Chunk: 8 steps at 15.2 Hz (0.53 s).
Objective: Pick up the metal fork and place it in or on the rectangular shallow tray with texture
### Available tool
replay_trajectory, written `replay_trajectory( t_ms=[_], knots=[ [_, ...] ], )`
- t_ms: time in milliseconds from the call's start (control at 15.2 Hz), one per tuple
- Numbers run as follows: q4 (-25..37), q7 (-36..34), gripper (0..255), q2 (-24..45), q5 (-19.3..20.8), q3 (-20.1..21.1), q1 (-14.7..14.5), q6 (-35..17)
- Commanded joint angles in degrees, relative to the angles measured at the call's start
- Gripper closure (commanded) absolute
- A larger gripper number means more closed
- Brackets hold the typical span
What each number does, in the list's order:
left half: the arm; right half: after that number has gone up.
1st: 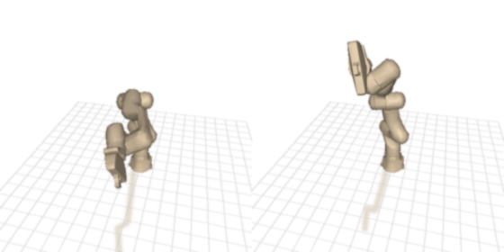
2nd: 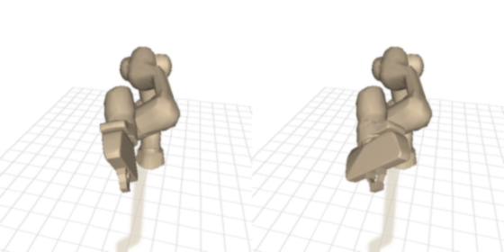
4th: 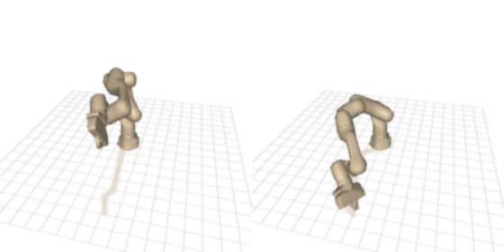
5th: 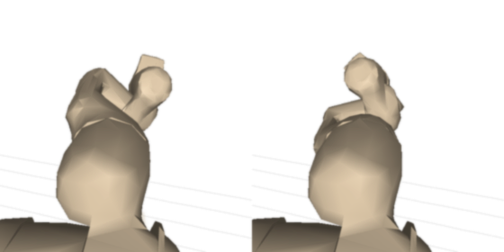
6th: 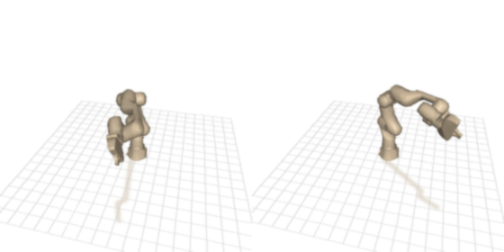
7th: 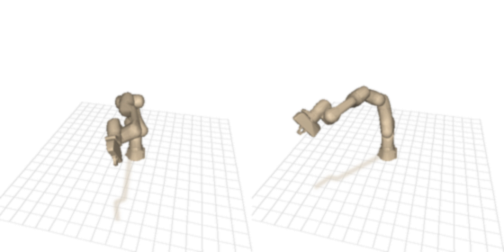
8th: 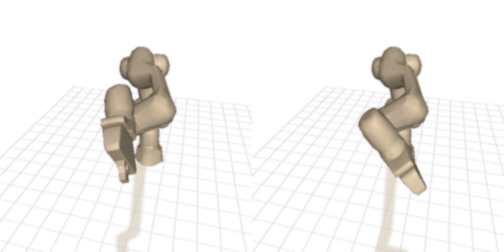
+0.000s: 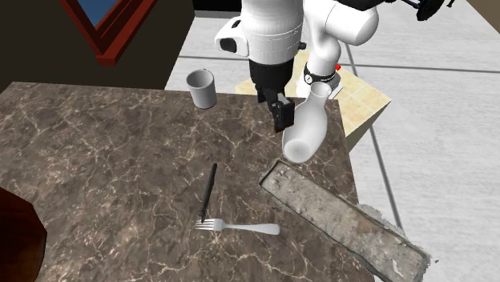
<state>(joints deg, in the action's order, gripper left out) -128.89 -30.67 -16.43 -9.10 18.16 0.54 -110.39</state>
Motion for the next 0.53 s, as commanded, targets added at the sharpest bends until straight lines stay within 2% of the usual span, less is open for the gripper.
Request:
replay_trajectory(
  t_ms=[0, 462],
  knots=[
    [2.6, -4.0, 0, 4.7, 0.5, 1.4, 0.3, -1.9],
    [14.4, -17.9, 0, 21.5, 5.0, 4.3, -0.7, -5.8]
  ],
)
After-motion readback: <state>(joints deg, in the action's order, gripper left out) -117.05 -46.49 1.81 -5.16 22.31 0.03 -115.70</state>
